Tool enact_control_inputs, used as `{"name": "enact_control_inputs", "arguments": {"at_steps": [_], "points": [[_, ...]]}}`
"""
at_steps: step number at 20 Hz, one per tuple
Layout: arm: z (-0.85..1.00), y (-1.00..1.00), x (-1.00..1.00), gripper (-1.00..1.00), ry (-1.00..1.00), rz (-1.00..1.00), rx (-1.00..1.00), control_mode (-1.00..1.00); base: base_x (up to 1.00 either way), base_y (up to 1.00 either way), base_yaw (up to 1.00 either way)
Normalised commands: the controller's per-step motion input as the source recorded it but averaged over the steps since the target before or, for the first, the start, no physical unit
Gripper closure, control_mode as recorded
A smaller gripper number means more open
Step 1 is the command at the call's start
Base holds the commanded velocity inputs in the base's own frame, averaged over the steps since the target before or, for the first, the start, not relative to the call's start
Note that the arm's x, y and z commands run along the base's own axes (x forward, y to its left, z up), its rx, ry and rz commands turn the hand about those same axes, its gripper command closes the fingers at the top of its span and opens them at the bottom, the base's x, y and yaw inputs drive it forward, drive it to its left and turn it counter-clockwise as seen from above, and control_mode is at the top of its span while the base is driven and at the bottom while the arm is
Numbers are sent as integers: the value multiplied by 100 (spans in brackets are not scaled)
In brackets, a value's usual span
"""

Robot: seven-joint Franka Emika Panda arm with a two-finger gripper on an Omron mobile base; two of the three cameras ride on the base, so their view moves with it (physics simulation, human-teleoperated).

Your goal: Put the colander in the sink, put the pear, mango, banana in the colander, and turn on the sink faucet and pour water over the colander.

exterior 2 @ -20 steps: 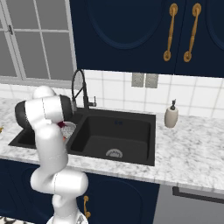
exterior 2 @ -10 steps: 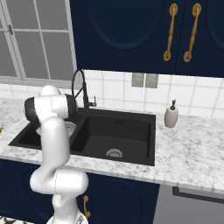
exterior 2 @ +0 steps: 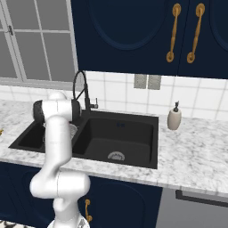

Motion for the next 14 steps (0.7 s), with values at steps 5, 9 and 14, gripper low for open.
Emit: {"name": "enact_control_inputs", "arguments": {"at_steps": [5, 9, 14], "points": [[-72, -1, 28, 100, 3, 0, 0, -100, 0, 0, 0], [-22, 0, 0, -100, 0, 1, 0, -100, 0, 0, 0], [-13, 0, 0, -100, 0, 3, 0, -100, 0, 0, 0]]}}
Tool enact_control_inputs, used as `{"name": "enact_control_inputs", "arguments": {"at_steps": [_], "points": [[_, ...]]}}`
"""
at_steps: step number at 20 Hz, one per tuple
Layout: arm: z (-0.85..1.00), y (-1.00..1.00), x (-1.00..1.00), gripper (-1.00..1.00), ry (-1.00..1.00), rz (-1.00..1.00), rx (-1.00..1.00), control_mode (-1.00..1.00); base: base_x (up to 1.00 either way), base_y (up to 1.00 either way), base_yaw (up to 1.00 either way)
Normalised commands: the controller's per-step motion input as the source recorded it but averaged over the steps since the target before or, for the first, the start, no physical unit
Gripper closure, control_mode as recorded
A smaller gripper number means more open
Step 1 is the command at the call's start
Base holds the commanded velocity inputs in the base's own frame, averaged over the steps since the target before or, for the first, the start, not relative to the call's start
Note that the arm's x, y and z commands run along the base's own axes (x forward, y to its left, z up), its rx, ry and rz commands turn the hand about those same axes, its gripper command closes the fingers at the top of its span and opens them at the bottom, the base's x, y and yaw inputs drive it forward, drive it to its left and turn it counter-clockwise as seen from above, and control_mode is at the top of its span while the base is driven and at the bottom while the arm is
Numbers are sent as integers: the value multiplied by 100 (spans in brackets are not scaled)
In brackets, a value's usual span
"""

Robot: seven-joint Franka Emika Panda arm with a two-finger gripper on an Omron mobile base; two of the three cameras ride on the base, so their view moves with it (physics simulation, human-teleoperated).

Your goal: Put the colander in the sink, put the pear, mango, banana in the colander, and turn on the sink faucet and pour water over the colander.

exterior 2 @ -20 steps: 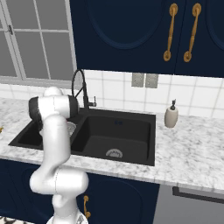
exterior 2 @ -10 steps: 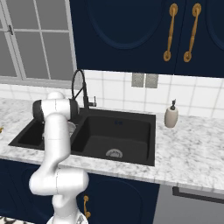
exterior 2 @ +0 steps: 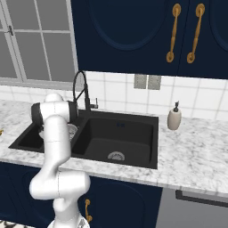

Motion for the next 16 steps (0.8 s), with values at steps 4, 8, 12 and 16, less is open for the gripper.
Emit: {"name": "enact_control_inputs", "arguments": {"at_steps": [4, 8, 12, 16], "points": [[0, 0, -8, -100, -1, 8, 3, -100, 0, 0, 0], [5, 0, -16, -100, 0, 14, 5, -100, 0, 0, 0], [77, 8, -51, -100, -7, 18, 10, -100, 0, 0, 0], [100, 11, -44, -100, -2, 19, 8, -100, 0, 0, 0]]}}
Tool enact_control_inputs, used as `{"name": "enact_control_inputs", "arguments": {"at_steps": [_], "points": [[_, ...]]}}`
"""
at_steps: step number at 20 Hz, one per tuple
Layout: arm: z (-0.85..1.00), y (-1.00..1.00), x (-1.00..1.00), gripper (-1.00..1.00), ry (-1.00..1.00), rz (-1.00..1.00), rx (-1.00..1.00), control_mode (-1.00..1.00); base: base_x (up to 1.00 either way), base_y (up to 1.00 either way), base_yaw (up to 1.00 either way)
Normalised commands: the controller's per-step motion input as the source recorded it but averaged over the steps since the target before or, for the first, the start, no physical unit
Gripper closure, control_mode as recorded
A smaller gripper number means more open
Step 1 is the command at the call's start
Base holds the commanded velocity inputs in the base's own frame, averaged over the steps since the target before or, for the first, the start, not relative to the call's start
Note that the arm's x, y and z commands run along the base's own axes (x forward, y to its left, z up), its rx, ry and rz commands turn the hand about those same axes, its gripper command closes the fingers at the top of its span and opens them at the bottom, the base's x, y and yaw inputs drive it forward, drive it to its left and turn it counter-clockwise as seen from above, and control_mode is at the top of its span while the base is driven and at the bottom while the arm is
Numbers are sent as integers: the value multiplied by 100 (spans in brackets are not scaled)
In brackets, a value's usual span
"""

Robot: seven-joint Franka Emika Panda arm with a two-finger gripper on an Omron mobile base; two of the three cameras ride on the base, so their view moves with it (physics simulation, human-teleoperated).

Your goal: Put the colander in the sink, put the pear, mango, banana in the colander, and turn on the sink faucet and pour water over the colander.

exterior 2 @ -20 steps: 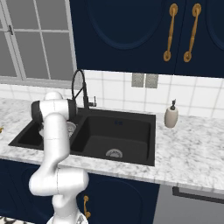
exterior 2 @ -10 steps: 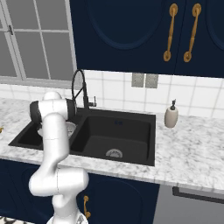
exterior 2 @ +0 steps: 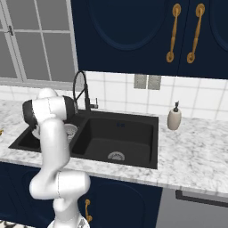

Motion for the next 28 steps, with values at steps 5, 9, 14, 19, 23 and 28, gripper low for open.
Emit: {"name": "enact_control_inputs", "arguments": {"at_steps": [5, 9, 14, 19, 23, 28], "points": [[94, 35, -73, -100, -4, 23, 3, -100, 0, 0, 0], [100, 42, -80, -100, -14, 15, 6, -100, 0, 0, 0], [100, 48, -87, -100, -9, 9, 1, -100, 0, 0, 0], [97, 47, -96, -100, -3, 0, 4, -100, 0, 0, 0], [65, 56, -94, -100, 0, 1, 0, -100, 0, 0, 0], [32, 40, -64, -100, 9, 0, 0, -100, 0, 0, 0]]}}
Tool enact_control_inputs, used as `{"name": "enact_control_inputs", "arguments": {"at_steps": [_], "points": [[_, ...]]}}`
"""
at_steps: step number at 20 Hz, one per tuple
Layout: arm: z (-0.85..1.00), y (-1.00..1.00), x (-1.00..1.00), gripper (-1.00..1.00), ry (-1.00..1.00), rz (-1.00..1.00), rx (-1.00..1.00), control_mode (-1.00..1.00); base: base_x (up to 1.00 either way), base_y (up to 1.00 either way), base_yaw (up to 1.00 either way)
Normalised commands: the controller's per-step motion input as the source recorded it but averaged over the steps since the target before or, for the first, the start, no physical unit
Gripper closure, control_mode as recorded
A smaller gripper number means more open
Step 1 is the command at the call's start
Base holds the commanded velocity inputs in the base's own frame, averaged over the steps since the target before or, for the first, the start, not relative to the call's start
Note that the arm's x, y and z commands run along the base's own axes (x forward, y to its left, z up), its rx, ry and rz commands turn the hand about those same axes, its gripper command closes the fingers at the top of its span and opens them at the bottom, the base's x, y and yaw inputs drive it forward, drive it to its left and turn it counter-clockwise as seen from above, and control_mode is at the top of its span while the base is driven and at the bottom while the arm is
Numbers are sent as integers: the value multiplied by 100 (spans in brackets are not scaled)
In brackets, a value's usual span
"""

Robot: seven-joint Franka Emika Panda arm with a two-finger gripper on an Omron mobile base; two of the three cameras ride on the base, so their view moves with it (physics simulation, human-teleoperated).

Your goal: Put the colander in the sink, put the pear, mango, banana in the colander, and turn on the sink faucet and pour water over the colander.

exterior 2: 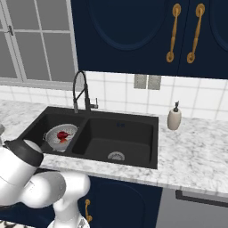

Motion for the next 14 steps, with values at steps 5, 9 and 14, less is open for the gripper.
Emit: {"name": "enact_control_inputs", "arguments": {"at_steps": [5, 9, 14], "points": [[-10, 24, -23, -100, 20, 0, 0, -100, 0, 0, 0], [-40, 19, -2, -100, 16, 0, -4, -100, 0, 0, 0], [-42, 32, 13, -100, 11, 0, -15, -100, 0, 0, 0]]}}
